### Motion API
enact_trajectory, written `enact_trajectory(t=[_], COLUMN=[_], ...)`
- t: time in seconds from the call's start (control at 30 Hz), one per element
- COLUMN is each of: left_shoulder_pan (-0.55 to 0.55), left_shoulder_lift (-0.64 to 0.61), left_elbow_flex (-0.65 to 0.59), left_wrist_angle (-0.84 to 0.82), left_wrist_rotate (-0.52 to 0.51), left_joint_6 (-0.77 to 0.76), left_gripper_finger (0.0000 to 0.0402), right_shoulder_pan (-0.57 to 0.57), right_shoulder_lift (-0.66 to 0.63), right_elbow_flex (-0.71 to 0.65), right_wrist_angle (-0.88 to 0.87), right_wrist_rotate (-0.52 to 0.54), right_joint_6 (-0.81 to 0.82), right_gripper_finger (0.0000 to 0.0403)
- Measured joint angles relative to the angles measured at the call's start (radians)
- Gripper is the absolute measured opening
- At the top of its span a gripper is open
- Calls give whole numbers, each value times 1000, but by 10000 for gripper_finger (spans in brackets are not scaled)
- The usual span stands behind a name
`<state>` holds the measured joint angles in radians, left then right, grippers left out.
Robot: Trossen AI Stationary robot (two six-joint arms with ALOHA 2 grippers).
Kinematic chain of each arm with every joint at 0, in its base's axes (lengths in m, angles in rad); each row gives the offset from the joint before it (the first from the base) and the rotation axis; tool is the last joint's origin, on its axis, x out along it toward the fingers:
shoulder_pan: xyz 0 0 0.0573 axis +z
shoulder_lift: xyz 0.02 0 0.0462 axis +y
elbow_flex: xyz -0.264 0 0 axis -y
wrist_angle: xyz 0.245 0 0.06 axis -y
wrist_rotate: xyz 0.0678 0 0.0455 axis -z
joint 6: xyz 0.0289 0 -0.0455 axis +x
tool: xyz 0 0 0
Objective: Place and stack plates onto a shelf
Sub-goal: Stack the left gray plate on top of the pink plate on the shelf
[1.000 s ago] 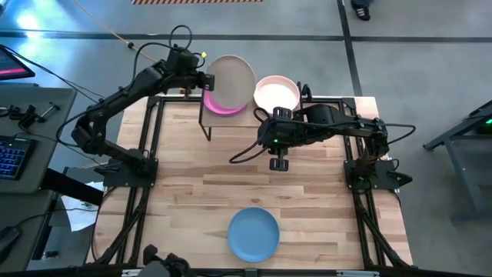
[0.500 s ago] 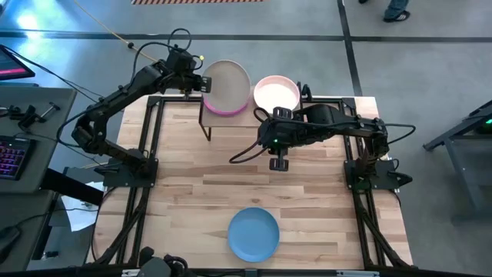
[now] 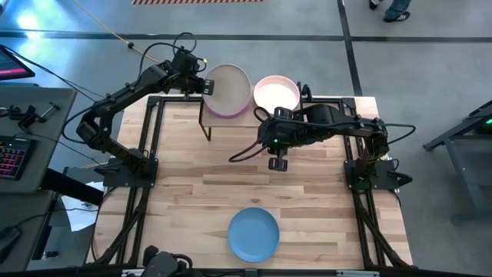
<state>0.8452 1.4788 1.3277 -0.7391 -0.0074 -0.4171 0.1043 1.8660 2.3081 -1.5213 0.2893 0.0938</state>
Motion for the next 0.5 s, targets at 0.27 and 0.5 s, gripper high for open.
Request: enact_trajectory(t=[0.27, 0.5], left_shoulder_pan=[0, 0], left_shoulder_lift=[-5, -5], left_elbow_flex=[0, 3], left_wrist_angle=[-4, -22], left_wrist_rotate=[30, 54], left_joint_6=[19, 2], left_gripper_finger=[31, 60], right_shoulder_pan=[0, 0], right_shoulder_lift=[0, 0], right_elbow_flex=[0, 0], right_wrist_angle=[1, 11], right_wrist_rotate=[0, 0], right_joint_6=[4, 3], right_gripper_finger=[92, 92])
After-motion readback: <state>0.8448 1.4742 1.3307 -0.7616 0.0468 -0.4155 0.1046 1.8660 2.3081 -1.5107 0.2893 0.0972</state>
